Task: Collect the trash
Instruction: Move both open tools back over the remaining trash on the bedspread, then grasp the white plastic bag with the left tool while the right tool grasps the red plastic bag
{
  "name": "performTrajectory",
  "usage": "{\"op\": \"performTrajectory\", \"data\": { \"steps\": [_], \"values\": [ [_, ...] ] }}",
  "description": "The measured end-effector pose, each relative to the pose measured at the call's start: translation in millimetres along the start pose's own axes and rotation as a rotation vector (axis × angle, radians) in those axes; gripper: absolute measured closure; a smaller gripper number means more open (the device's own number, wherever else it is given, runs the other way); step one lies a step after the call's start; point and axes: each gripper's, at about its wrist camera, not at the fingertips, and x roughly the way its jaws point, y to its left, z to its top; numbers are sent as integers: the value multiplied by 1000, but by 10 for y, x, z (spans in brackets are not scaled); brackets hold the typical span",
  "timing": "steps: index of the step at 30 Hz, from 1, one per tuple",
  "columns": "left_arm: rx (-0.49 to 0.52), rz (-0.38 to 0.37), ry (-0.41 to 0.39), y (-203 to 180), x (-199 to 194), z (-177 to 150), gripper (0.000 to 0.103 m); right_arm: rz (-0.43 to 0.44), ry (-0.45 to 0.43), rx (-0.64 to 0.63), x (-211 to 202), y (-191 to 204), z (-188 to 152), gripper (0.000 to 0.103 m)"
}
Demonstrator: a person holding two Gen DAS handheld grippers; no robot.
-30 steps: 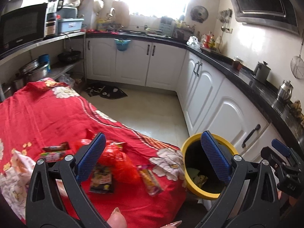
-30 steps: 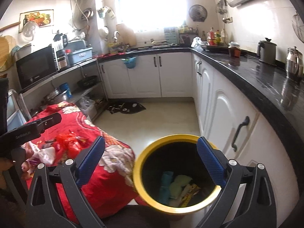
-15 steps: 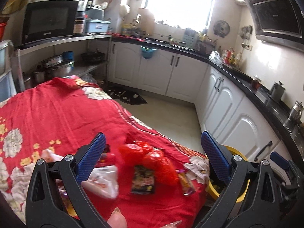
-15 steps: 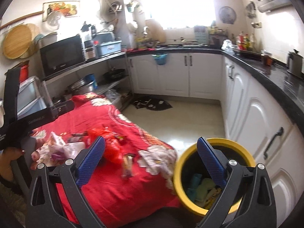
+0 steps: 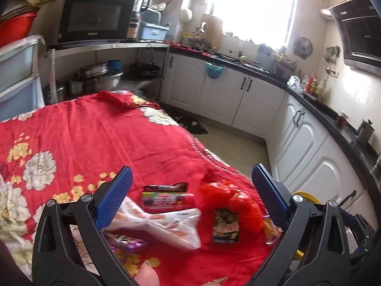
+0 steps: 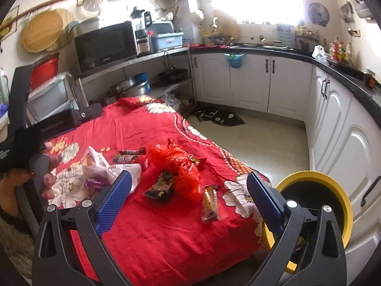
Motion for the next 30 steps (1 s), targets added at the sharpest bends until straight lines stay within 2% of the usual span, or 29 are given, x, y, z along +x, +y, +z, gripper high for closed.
{"op": "performTrajectory", "data": {
  "steps": [15,25,30],
  "values": [
    [-98,116,52,721,131,-95,11,37,125,-32,714,60,-3,9],
    [-234,75,196,1183,500,-383,11,63,186,-47,1091,89,0,9],
    [-279,63,229,1317,632,-470,11,83,233,-31,1290,47,-12,19]
  ]
}}
